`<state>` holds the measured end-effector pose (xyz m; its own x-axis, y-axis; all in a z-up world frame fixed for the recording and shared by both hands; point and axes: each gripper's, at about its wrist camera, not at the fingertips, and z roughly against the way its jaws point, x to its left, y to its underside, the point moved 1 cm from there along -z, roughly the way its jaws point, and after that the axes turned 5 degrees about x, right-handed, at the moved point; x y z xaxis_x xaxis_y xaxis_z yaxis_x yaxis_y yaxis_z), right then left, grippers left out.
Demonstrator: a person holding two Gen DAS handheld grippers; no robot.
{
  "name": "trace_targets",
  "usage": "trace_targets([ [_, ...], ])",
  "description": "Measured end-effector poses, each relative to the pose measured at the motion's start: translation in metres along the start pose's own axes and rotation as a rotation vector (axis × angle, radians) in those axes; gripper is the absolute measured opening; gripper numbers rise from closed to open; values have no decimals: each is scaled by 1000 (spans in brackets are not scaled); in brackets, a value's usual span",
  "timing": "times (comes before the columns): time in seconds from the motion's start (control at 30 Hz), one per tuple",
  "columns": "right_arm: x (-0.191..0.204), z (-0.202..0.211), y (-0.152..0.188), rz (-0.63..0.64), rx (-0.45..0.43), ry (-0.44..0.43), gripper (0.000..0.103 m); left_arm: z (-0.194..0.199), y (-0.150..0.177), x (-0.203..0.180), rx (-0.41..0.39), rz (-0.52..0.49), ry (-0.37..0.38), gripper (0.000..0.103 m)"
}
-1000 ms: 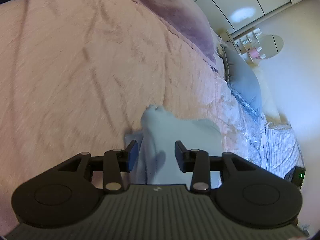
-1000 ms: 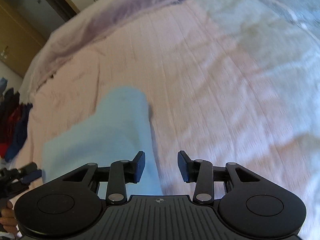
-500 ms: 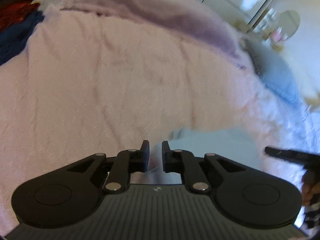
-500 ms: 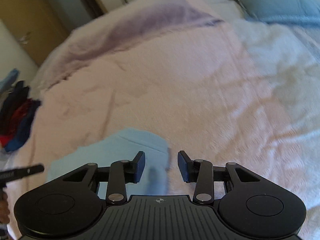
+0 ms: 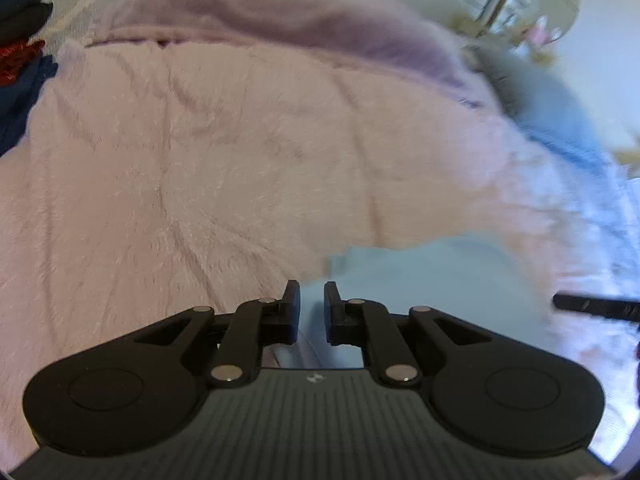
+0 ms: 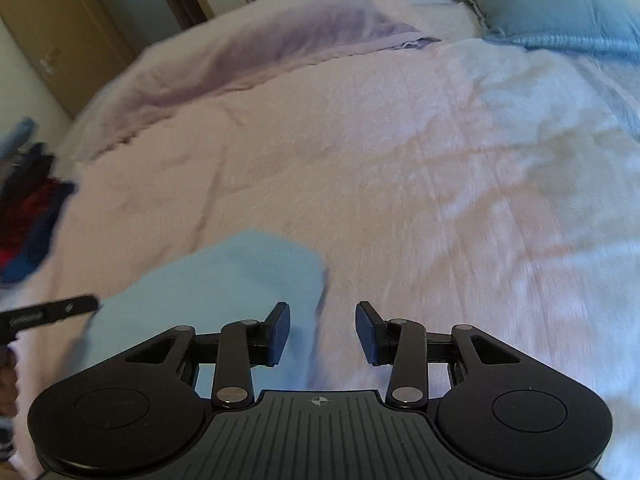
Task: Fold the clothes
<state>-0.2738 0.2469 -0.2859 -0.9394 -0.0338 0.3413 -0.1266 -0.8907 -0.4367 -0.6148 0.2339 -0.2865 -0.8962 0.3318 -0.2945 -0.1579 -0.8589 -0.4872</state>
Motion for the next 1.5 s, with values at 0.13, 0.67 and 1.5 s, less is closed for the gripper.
trace_targets([
  [0.13, 17, 43, 58, 29, 58, -59, 40, 47, 42, -16, 35, 10, 99, 7],
  [0.67, 64, 38, 141, 7, 249, 107, 40, 54, 121, -16, 254, 148, 52, 1],
  [1.5, 119, 171, 103, 101, 221, 4, 43, 203, 64, -115, 156, 122, -221, 34],
])
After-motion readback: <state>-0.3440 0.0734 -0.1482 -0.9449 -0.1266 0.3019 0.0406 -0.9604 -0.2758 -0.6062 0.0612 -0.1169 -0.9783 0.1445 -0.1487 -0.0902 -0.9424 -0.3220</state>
